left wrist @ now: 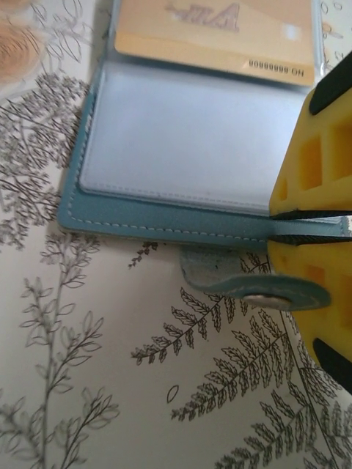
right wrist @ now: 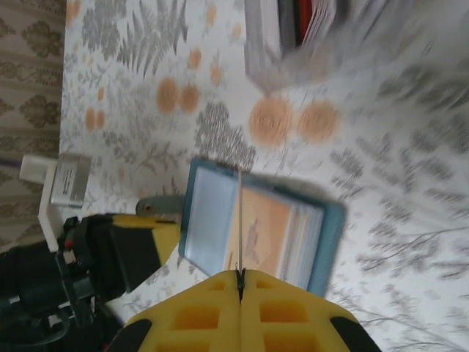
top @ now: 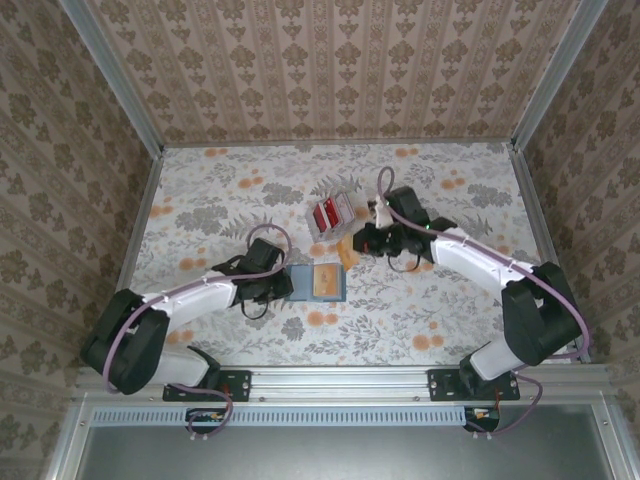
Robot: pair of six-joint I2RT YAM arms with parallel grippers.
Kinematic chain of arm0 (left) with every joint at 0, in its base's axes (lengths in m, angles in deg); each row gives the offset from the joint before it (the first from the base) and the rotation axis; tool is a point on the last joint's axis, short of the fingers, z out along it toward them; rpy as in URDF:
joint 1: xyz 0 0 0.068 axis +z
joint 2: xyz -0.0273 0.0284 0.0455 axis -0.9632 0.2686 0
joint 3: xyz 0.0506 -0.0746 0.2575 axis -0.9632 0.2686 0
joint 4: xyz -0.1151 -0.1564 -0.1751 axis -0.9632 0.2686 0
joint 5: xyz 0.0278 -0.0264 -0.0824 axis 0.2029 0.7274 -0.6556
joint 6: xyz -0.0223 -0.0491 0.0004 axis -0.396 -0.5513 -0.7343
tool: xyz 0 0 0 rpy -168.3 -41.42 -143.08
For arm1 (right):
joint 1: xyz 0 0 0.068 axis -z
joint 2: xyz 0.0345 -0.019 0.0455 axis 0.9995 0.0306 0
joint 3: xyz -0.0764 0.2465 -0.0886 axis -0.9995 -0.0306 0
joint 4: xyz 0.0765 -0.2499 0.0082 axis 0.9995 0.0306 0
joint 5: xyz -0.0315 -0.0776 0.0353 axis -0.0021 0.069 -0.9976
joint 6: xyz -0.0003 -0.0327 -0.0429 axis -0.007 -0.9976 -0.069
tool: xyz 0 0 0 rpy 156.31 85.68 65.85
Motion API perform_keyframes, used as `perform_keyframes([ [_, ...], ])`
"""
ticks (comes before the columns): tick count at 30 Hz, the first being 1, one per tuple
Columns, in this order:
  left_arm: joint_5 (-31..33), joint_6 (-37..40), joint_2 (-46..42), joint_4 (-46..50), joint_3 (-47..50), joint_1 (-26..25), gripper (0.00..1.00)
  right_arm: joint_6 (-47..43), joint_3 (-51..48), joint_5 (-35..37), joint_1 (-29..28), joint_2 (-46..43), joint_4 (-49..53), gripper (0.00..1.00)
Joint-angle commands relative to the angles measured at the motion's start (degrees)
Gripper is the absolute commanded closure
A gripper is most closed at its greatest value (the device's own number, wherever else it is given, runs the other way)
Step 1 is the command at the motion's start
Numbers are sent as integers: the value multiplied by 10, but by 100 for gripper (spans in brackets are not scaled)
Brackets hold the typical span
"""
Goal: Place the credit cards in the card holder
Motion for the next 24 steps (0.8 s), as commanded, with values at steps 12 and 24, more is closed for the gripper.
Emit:
perform_keyframes([
  [12,-19,9,20,-35,20,2,86,152,-124,28,-91,53,-253,96],
  [24,-17,-7,6,-50,42,-4,86,160,-107,45,-93,99,-255,97],
])
